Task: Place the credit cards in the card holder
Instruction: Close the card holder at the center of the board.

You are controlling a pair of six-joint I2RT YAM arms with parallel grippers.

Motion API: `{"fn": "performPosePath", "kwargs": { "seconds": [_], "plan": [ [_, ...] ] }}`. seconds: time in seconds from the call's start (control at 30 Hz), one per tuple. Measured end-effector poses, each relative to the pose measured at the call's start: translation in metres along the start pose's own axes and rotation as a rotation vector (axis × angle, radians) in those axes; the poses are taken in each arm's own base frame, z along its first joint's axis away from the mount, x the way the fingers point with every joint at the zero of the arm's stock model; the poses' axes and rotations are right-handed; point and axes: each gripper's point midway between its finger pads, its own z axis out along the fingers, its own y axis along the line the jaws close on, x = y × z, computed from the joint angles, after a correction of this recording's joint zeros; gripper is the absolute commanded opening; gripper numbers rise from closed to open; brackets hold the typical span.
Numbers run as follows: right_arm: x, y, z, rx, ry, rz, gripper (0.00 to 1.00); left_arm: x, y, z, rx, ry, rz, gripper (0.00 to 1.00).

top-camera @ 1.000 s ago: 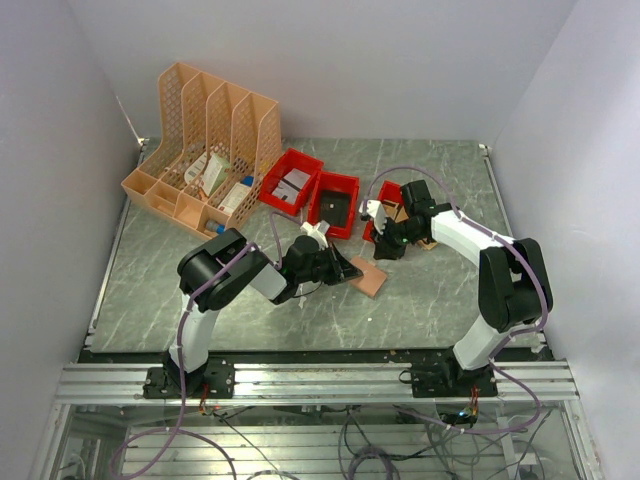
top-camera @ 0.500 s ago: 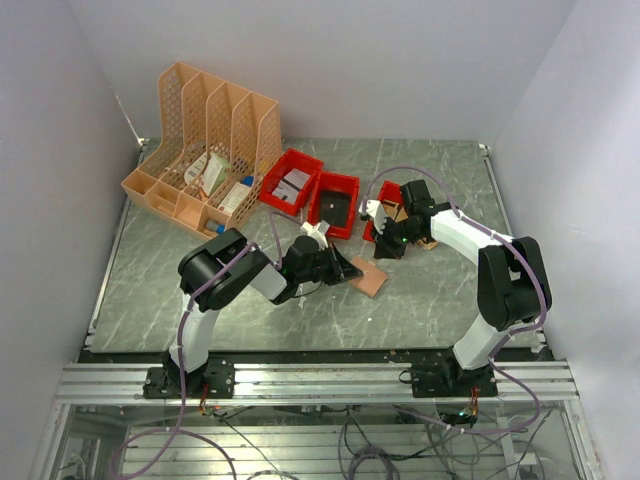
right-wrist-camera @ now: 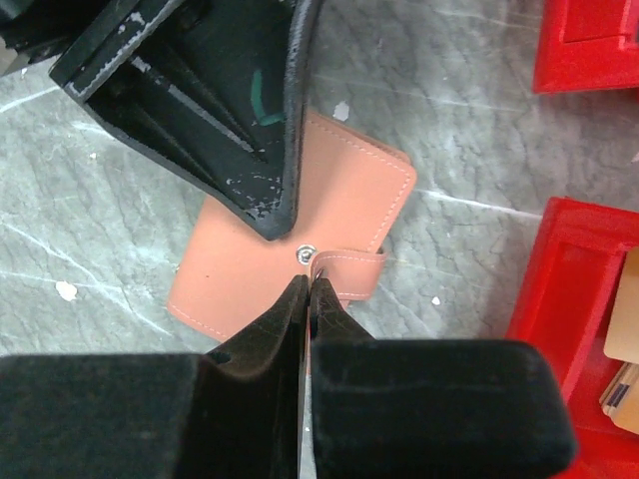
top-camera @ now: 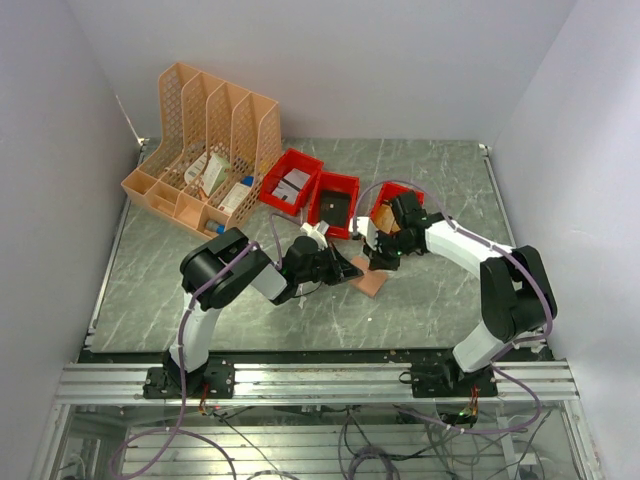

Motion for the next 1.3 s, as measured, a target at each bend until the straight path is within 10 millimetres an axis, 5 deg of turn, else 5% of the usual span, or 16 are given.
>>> {"fn": "performPosePath", "kwargs": {
  "seconds": [1.3],
  "plan": [
    [0.001,0.010,0.014,0.015,0.077,-0.119,0.00,0.000,0.001,-0.001,0.013,0.004,-0.019,0.07]
  ]
}}
